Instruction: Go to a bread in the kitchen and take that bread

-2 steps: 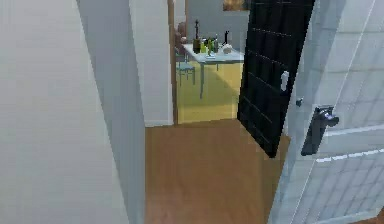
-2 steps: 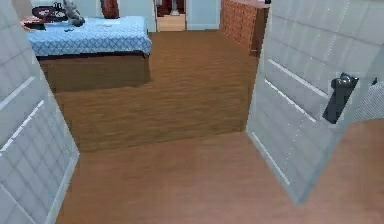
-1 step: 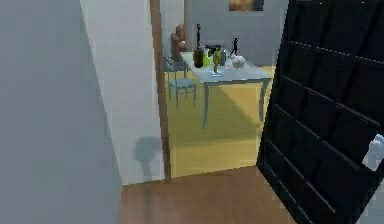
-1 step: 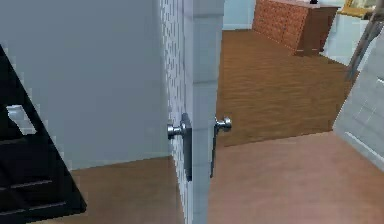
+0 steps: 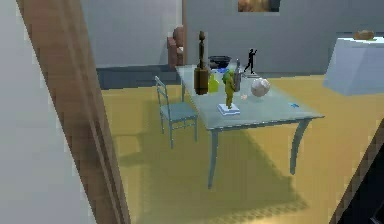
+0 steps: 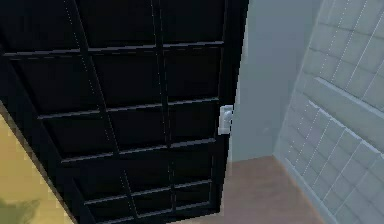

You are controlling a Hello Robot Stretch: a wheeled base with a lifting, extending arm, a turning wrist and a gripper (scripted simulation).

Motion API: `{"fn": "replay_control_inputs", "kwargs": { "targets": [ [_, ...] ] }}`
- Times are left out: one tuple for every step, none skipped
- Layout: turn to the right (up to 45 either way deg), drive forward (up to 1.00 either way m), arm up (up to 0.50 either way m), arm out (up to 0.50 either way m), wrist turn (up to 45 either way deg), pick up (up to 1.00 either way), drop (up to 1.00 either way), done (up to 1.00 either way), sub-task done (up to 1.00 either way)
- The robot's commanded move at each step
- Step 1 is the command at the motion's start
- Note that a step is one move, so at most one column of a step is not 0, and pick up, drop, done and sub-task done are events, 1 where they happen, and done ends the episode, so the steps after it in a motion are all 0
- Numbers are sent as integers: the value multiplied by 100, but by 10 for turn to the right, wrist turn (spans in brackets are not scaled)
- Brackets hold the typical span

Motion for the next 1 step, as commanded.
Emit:
{"fn": "replay_control_inputs", "kwargs": {
  "targets": [
    [90, 0, 0, 0, 0, 0, 0, 0, 0]
  ]
}}
